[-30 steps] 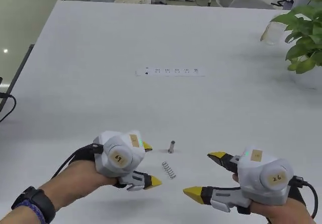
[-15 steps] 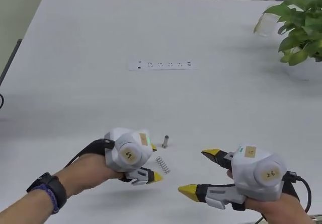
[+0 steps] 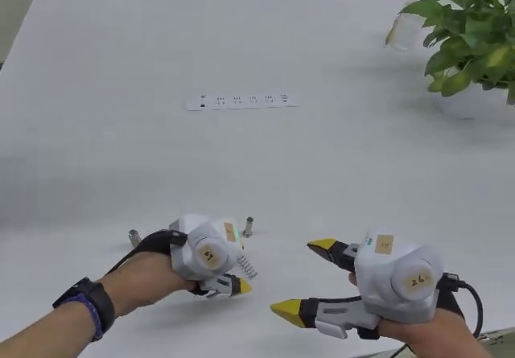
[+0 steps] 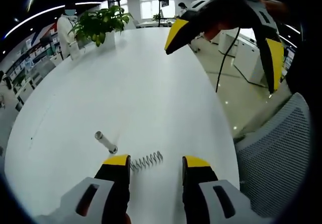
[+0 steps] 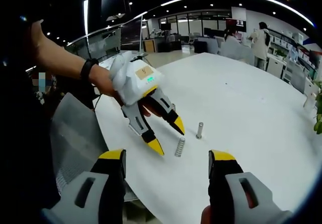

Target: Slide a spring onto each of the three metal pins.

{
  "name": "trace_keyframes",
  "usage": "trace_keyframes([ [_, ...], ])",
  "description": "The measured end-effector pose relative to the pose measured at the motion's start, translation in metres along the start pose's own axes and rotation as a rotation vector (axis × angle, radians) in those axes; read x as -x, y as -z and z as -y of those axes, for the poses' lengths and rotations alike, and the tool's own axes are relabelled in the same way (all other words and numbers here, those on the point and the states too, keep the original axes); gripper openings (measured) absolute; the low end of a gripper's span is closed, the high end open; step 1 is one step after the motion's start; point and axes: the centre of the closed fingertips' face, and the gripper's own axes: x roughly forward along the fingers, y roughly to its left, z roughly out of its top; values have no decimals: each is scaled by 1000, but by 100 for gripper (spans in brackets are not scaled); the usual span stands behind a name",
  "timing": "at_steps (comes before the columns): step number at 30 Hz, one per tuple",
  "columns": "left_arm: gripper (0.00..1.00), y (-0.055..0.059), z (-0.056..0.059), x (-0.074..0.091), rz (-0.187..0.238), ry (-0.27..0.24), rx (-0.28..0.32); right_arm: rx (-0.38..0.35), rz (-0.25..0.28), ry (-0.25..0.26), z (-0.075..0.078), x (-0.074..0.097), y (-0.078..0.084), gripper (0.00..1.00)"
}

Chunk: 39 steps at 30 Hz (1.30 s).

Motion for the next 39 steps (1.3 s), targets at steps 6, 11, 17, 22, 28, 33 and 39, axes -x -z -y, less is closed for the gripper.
trace_keyframes([
  [6, 34, 2, 0, -14, -12, 18, 1, 3, -9, -12, -1, -2, 1, 65],
  [11, 33, 7, 3, -23, -30, 42, -1, 3, -11, -15, 0, -3, 1, 64],
  [17, 30, 15, 2, -27, -62, 55, 5, -2, -12, -16, 0, -4, 2, 64],
  [22, 26, 21, -1, -25, -83, 47, 3, -4, -15, -20, -1, -5, 4, 64],
  [28, 20, 35, -3, -19, -138, 36, -34, -3, -18, -19, -2, -5, 5, 63],
  [33, 14, 39, -2, -16, -149, 36, -17, -1, -18, -18, -2, -5, 5, 63],
  [39, 6, 46, 3, -9, -174, 50, 13, 3, -16, -18, -4, -4, 6, 63],
])
